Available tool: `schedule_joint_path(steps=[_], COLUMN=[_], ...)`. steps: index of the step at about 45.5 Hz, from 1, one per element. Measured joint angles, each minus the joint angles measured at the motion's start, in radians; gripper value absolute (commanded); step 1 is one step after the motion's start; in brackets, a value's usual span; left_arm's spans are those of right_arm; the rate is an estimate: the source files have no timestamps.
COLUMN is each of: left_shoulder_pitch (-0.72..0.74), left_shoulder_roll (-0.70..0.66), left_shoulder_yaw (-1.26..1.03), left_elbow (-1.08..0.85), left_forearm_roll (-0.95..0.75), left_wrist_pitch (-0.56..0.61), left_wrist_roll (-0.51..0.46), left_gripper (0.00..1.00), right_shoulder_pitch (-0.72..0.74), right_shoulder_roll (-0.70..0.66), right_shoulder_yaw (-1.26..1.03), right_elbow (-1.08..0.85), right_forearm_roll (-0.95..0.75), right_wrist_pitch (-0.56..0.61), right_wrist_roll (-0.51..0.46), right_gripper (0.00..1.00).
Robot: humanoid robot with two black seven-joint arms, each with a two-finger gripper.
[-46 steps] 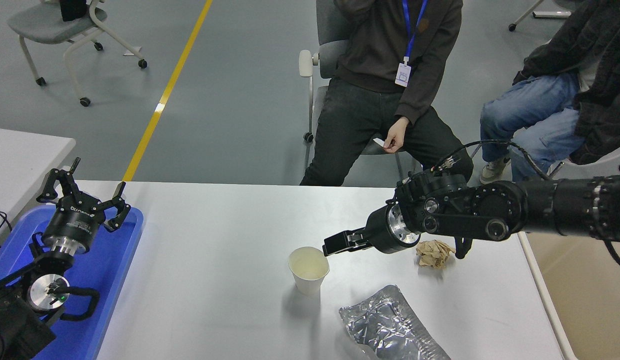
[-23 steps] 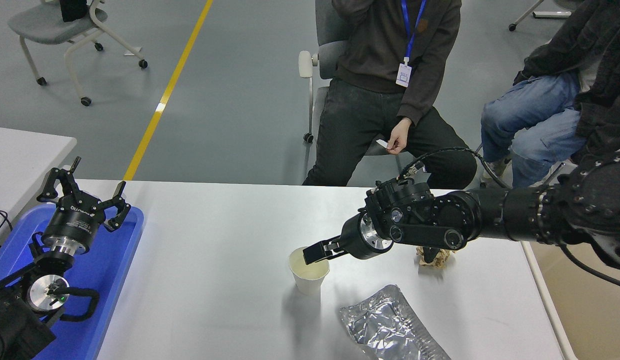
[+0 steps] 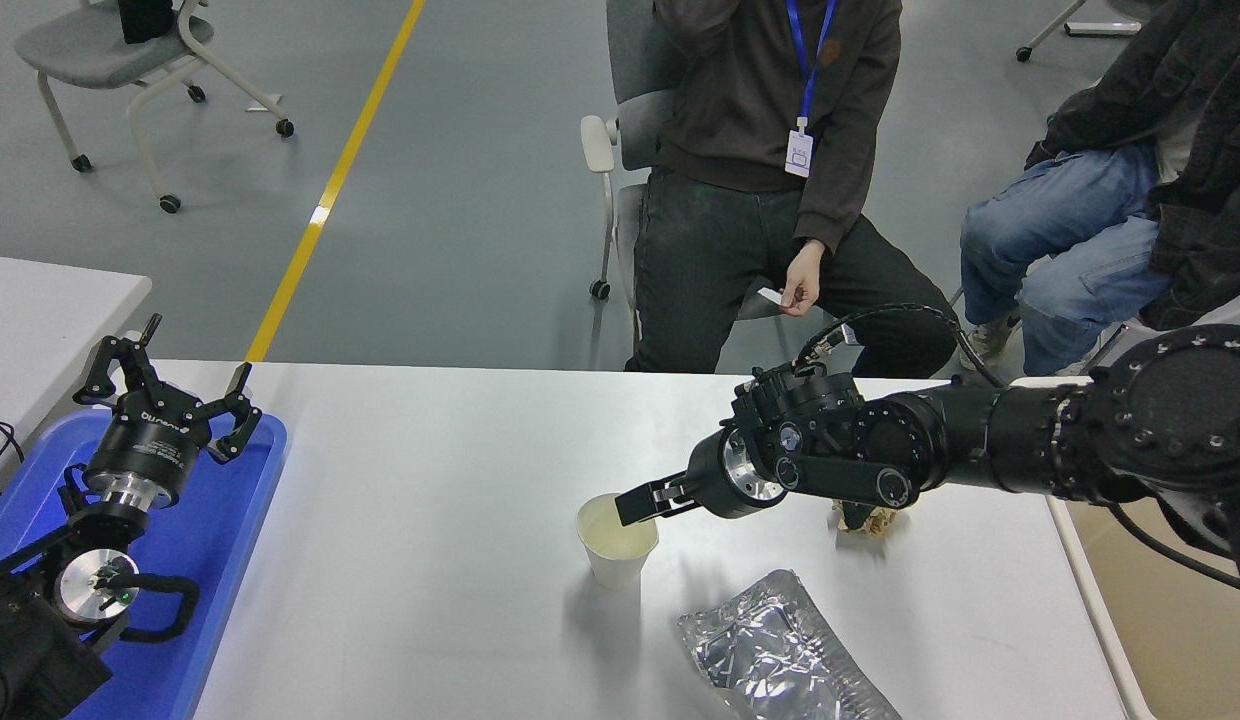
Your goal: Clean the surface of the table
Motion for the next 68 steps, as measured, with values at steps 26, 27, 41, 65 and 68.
schedule_joint_path(steps=[26, 27, 41, 65, 68], left_shoulder_pitch=[0.000, 0.000, 0.000, 0.000, 0.000], left_shoulder_roll=[0.000, 0.000, 0.000, 0.000, 0.000], left_shoulder_yaw=[0.000, 0.000, 0.000, 0.000, 0.000], left_elbow=[0.000, 0.000, 0.000, 0.000, 0.000], left_forearm_roll=[0.000, 0.000, 0.000, 0.000, 0.000], left_wrist_pitch=[0.000, 0.000, 0.000, 0.000, 0.000], left_wrist_roll=[0.001, 0.001, 0.000, 0.000, 0.000], left_gripper=[1.00, 1.00, 1.00, 1.00, 1.00], right_shoulder_pitch=[0.010, 0.014, 0.051, 0.030, 0.028], right_shoulder_roll=[0.002, 0.002, 0.002, 0.002, 0.002], right_shoulder_yaw=[-0.005, -0.007, -0.042, -0.033, -0.020], right_elbow=[-0.008, -0.007, 0.001, 0.007, 0.009], right_forearm_roll=[0.001, 0.001, 0.001, 0.033, 0.037], right_wrist_pitch=[0.015, 0.018, 0.053, 0.063, 0.063], right_wrist_roll=[0.009, 0.009, 0.003, 0.004, 0.005], right_gripper=[0.94, 0.95, 0.95, 0.95, 0.94])
